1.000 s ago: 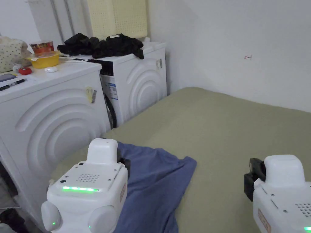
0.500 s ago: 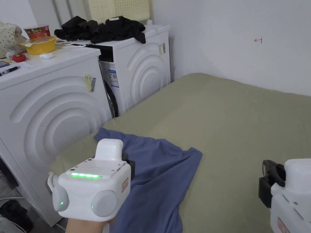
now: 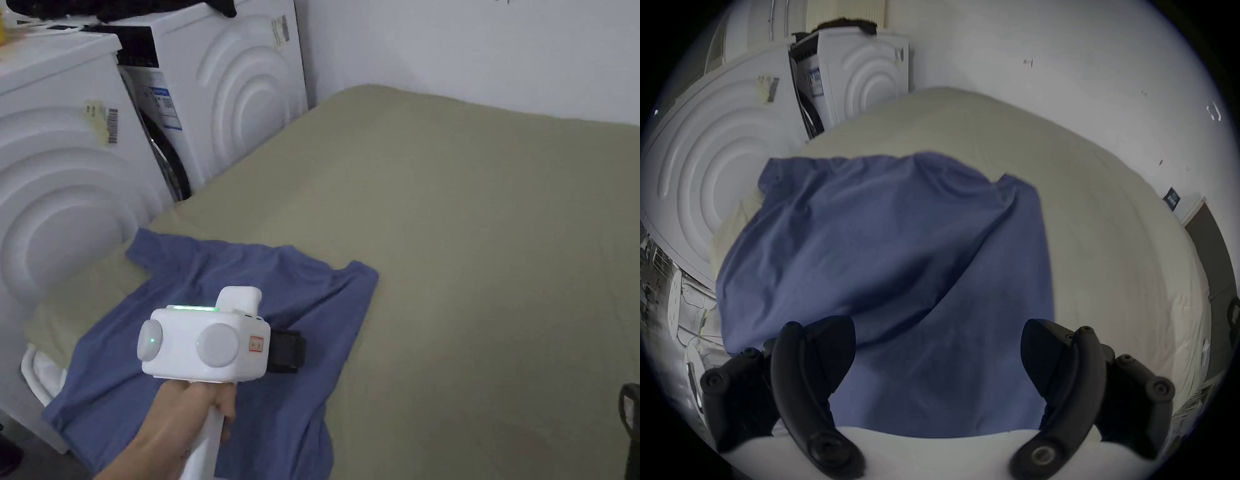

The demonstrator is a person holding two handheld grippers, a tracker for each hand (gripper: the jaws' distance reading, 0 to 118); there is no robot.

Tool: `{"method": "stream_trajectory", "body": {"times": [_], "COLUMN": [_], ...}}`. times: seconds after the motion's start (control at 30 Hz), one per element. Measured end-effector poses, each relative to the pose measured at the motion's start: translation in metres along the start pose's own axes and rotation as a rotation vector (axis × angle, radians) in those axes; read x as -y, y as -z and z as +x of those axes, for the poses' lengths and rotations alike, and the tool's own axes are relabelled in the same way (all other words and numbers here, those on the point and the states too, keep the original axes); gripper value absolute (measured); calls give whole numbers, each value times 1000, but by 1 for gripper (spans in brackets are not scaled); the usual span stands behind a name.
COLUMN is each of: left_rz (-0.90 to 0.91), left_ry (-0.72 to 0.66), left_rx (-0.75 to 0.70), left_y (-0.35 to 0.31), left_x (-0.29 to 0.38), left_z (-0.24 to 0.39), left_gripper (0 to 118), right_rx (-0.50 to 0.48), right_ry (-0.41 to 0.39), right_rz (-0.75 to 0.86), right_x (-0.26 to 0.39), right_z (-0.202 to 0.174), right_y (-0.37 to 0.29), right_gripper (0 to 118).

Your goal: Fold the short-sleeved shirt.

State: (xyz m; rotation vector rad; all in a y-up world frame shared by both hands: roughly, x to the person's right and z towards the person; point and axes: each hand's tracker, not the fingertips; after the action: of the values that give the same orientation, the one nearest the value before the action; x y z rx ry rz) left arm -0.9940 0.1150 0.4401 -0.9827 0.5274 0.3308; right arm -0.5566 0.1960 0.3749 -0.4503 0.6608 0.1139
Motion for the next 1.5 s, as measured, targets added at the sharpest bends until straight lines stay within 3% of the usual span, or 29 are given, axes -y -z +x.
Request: {"method": "stream_trajectory", "body": {"times": [0.13,0.23,0.27,0.33,0.4,0.43,0.5,0.77,1.17,1.4,1.5], "left_rz": [-51,-55,-51,-28,0,19,6,104,203,145,94], "left_ry": [17,33,34,36,61,56,13,137,475,633,693], "left_rx": [-38,-58,-59,-50,-98,-156,-80,-8,410,644,666], "left_y": [27,30,26,16,8,6,-8,-77,-130,-139,-126], "left_x": [0,3,3,3,2,2,4,-11,-21,26,51], "left_z": [3,8,8,10,12,11,9,81,363,514,557], "left_gripper": [107,101,93,53,1,1,1,1,1,1,1], "right_rx": [8,15,19,29,39,44,67,196,423,527,551], "right_ry": [20,22,23,21,14,16,28,99,171,223,251], "right_rz": [-35,-54,-56,-59,-59,-58,-52,-13,46,52,45], "right_x": [11,16,18,19,20,20,20,26,36,48,54], "right_z": [10,16,18,22,29,32,42,93,164,201,213], "right_y": [1,-2,-5,-11,-21,-26,-41,-108,-199,-227,-230], "right_gripper": [1,1,1,1,1,1,1,1,1,1,1]}}
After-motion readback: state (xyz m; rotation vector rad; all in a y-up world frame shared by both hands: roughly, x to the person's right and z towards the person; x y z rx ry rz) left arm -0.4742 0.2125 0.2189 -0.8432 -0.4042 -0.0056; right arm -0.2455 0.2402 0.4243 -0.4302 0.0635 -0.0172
